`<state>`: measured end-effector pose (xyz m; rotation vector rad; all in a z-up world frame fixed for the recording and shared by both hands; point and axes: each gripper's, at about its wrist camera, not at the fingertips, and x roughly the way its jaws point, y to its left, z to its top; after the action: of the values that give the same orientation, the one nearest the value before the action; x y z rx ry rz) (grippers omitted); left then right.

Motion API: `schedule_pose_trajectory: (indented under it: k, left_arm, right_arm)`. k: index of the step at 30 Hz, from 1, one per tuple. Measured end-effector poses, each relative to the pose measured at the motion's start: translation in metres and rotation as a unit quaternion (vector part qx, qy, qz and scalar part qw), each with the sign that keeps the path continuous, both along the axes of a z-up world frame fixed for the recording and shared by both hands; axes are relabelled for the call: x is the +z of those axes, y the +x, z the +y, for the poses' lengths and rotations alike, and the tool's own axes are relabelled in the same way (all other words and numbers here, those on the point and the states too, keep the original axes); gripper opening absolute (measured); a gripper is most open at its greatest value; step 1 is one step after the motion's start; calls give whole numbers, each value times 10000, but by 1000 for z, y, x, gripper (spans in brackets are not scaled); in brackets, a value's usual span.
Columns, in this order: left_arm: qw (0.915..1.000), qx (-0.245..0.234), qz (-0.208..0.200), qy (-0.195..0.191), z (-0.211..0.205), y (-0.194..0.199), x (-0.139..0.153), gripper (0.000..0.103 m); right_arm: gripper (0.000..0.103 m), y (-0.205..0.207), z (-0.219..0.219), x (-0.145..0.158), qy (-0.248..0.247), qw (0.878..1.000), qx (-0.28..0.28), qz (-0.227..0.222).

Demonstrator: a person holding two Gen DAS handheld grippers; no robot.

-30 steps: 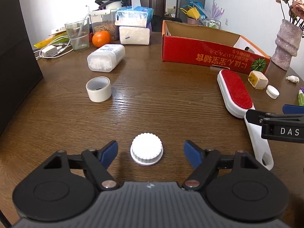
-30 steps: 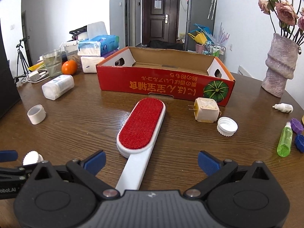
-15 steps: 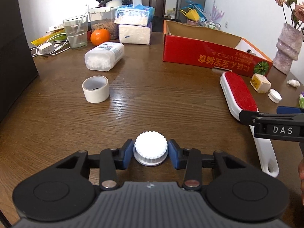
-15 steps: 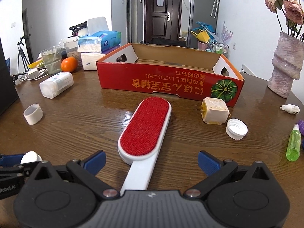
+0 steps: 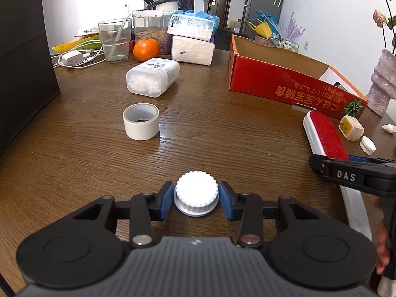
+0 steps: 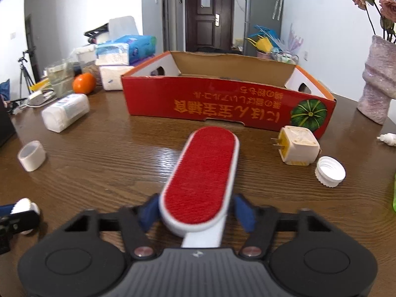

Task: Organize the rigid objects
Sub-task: 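Carry the white cap and red lint brush over the red cardboard box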

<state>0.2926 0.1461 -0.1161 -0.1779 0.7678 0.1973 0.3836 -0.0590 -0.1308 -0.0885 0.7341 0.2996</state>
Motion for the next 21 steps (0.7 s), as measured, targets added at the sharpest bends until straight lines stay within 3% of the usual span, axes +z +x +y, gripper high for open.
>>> schedule_pose_trajectory:
  k: [21]
  left_arm:
    - [9997,45,-203,84,-2,-7,2,41]
  right_arm:
    - [56,-46,-21,15,208,9993,93,-283]
